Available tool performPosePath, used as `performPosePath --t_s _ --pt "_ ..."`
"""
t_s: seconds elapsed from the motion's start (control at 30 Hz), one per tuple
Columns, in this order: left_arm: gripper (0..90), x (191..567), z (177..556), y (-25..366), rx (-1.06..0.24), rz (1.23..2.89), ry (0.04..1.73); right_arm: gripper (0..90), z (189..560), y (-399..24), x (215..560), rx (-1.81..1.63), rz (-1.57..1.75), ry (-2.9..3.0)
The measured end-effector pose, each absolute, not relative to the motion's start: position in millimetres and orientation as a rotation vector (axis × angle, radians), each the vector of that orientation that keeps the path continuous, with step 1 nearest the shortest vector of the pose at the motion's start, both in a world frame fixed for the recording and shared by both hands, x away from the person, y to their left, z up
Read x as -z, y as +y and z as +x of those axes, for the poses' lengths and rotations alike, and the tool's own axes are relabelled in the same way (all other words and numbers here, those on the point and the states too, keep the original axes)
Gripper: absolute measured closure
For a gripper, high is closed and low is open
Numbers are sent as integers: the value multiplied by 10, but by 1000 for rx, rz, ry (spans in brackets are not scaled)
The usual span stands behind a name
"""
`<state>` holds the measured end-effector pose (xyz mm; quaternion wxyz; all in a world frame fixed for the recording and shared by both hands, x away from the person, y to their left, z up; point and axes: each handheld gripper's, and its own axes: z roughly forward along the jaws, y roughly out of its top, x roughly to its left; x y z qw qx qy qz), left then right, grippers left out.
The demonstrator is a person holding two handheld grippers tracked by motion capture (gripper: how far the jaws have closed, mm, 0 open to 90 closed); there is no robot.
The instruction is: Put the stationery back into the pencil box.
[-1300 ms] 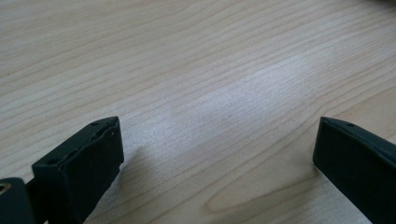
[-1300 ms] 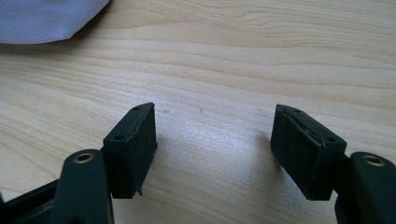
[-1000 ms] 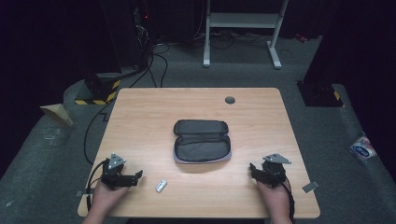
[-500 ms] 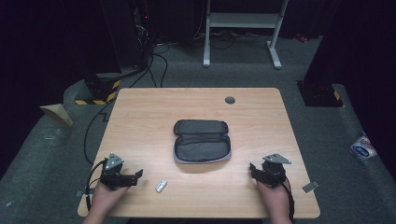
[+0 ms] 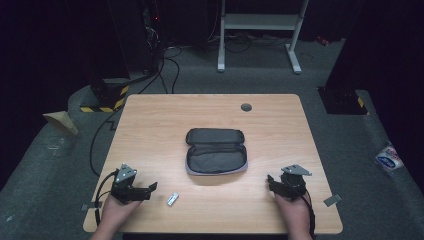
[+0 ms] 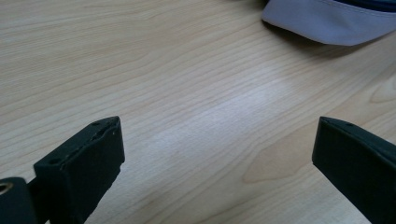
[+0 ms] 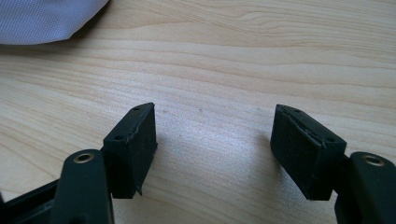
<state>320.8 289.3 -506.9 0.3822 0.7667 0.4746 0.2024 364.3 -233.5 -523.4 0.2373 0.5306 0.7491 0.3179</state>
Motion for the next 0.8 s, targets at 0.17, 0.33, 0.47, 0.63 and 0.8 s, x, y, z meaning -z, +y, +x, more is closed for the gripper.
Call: performPosePath --t_s 0.17,0.33,0.47,0.63,0.8 --pt "28 5040 3166 2774 -499 1972 1158 310 3642 -2334 5234 -870 1453 2053" --pt "29 5024 3110 2627 -459 1968 1122 310 3637 -2331 5234 -869 1455 2051" --pt "34 5022 3086 2479 -453 2006 1068 310 3634 -2333 5234 -868 1454 2051" --pt "39 5039 3051 2376 -429 2024 1049 310 3633 -2333 5234 -869 1453 2052" --pt "54 5070 3011 2345 -387 2035 1039 310 3634 -2335 5234 -869 1452 2053"
